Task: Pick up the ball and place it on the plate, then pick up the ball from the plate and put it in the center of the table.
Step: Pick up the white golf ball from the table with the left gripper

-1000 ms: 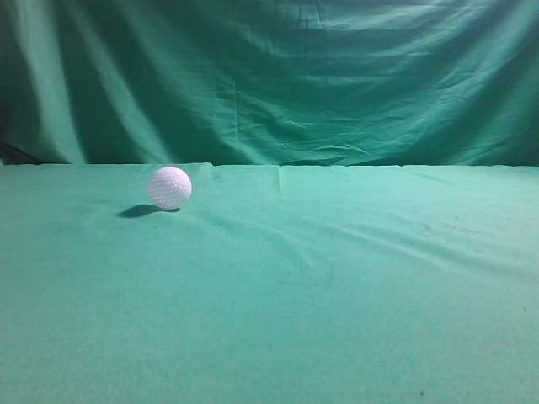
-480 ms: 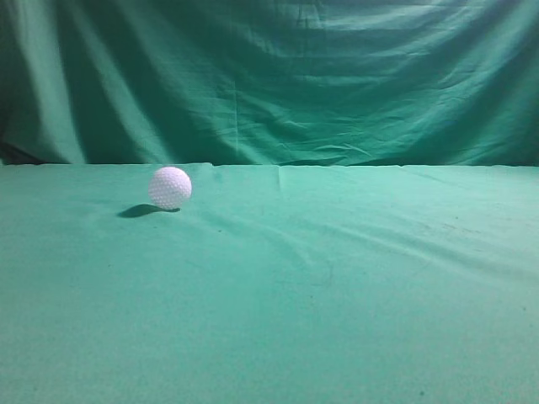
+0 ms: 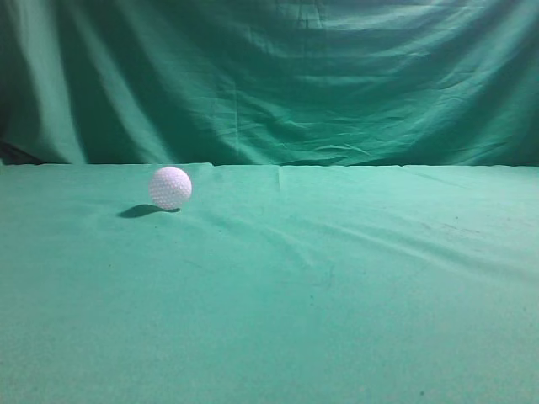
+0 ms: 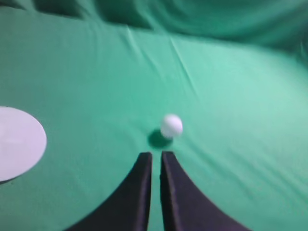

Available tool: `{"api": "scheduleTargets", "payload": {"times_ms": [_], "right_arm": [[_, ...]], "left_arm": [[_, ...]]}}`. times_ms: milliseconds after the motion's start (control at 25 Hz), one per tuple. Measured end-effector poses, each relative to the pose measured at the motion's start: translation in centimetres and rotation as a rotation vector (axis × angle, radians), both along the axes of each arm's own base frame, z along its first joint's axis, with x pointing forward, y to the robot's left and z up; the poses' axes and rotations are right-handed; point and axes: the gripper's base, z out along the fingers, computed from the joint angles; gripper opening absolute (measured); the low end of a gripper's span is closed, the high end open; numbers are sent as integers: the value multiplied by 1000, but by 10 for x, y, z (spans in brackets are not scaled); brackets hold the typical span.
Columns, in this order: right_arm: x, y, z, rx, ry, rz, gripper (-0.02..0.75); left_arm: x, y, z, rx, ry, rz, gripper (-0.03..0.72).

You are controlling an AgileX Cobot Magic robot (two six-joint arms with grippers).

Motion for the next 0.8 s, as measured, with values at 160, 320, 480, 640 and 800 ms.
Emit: {"api": "scheduleTargets", "payload": {"times_ms": [160, 320, 480, 640, 800], "right_arm": [[0, 0, 0, 0, 0, 0, 0], [0, 0, 0, 0, 0, 0, 0], [0, 0, 0, 0, 0, 0, 0], [0, 0, 0, 0, 0, 0, 0], [0, 0, 0, 0, 0, 0, 0]], "left_arm": [[27, -15, 15, 213, 189, -226, 46], [64, -25, 23, 284, 349, -362, 46], [99, -39, 26, 296, 428, -433, 0], [120, -67, 20, 375, 443, -534, 0], [139, -98, 9, 476, 450, -582, 0]]}}
